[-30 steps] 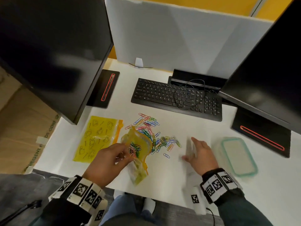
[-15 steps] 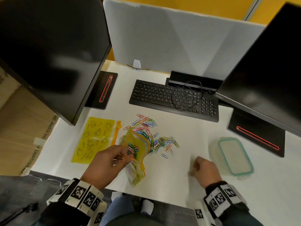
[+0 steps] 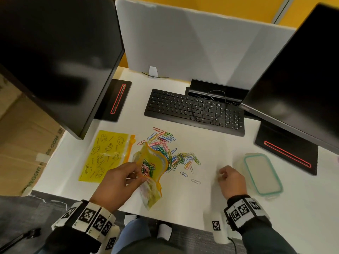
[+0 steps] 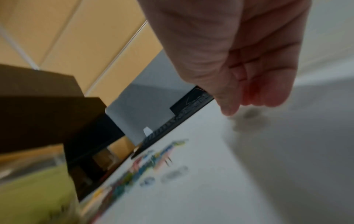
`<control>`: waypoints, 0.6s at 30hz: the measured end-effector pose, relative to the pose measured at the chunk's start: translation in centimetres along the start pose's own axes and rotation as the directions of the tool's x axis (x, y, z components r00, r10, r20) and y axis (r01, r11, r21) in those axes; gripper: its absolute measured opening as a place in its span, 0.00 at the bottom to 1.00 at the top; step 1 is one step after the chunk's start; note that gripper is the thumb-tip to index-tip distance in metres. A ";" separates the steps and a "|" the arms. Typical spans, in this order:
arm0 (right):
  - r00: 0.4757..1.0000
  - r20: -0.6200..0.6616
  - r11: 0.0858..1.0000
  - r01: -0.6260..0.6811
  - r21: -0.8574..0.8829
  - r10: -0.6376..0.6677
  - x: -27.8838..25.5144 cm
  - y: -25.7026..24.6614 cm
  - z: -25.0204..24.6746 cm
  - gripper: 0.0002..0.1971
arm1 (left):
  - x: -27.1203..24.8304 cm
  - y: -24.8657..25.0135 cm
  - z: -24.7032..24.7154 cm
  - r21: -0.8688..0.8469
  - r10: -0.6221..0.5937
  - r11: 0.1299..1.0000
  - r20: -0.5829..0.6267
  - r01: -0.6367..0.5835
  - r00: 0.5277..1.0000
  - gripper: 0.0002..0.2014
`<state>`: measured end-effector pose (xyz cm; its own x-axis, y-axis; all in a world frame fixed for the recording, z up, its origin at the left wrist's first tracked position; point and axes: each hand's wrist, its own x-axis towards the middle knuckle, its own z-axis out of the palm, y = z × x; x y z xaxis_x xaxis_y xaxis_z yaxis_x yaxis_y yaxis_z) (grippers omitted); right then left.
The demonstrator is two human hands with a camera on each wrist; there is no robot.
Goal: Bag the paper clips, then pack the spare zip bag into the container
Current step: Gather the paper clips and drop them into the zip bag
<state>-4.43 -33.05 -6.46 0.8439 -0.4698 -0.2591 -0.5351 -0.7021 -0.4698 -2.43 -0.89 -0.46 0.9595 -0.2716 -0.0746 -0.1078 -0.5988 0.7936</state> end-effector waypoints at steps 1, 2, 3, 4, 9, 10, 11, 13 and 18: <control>1.000 0.013 1.000 0.003 -0.018 -0.003 -0.3 0.4 0.2 0.10 | -0.1 -0.1 0.0 0.001 -0.001 1.000 -0.003 0.001 1.000 0.07; 1.000 0.015 0.999 0.025 -0.028 -0.024 -0.6 0.6 0.6 0.10 | -0.1 -0.2 0.1 0.003 -0.001 1.000 -0.005 0.001 1.000 0.07; 0.999 0.010 0.998 0.053 -0.030 -0.053 -0.9 0.5 1.1 0.11 | -0.1 -0.2 0.1 0.002 -0.003 1.000 -0.006 0.003 1.000 0.07; 0.997 0.007 0.996 0.083 -0.028 -0.083 -1.2 0.2 1.5 0.11 | -0.1 -0.3 0.1 -0.002 -0.005 1.000 -0.006 0.005 1.000 0.07; 0.969 0.090 0.972 0.227 0.063 -0.232 -1.1 -2.8 2.8 0.15 | 0.1 -0.3 0.3 0.007 0.008 1.000 0.000 -0.008 1.000 0.07; 0.961 0.127 0.968 0.238 0.077 -0.246 -0.8 -3.5 2.6 0.20 | 0.2 -0.2 0.3 0.008 0.010 1.000 0.003 -0.010 1.000 0.06; 0.948 0.186 0.966 0.249 0.075 -0.259 -0.3 -4.2 2.2 0.29 | 0.2 -0.2 0.3 0.008 0.010 1.000 0.006 -0.010 1.000 0.06; 0.888 0.371 0.953 0.301 -0.025 -0.271 0.5 -5.4 1.4 0.48 | 0.1 -0.2 0.3 0.015 0.011 1.000 0.011 -0.011 1.000 0.06; 0.759 0.568 0.784 0.548 -0.292 -0.319 1.6 -7.3 1.5 0.49 | 0.2 -0.1 0.4 0.043 0.028 0.999 0.037 -0.030 0.999 0.08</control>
<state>0.84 -27.91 -4.70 0.8330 0.1716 -0.5259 0.0319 -0.9640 -0.2640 -2.35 -1.22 -0.80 0.9457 -0.3163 -0.0747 -0.1473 -0.6220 0.7690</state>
